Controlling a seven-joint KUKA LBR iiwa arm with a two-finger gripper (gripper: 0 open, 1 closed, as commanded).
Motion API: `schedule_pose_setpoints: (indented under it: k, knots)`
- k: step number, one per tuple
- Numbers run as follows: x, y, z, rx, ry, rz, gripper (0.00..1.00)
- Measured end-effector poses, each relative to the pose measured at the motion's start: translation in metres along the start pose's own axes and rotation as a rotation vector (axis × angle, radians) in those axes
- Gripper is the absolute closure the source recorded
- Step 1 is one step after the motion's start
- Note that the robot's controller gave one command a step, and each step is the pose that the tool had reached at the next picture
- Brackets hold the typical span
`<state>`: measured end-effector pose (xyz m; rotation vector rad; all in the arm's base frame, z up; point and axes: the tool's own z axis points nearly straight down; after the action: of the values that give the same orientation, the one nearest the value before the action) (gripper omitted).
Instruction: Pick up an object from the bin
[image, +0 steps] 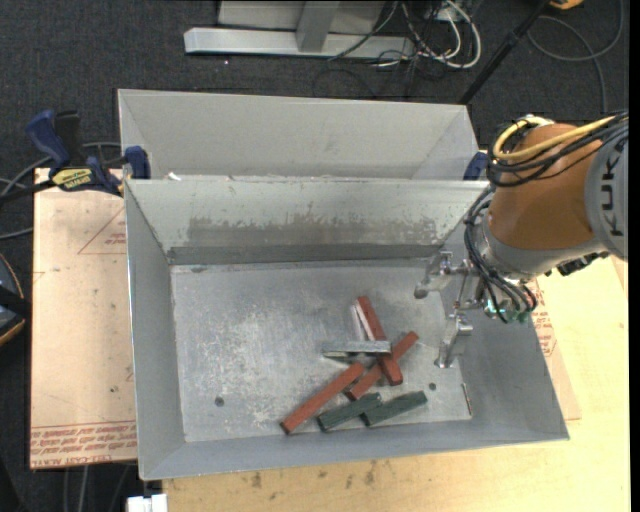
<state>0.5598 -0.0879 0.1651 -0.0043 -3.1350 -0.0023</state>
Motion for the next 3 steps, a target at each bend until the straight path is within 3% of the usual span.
schedule_pose_setpoints:
  k: [1,2,3]
  knots:
    - [-0.001,0.000,-0.003,0.001,-0.005,-0.001,0.00]
    - [0.002,0.003,-0.012,0.001,-0.007,-0.081,0.00]
    - [0.003,0.035,0.087,0.001,-0.018,-0.138,1.00]
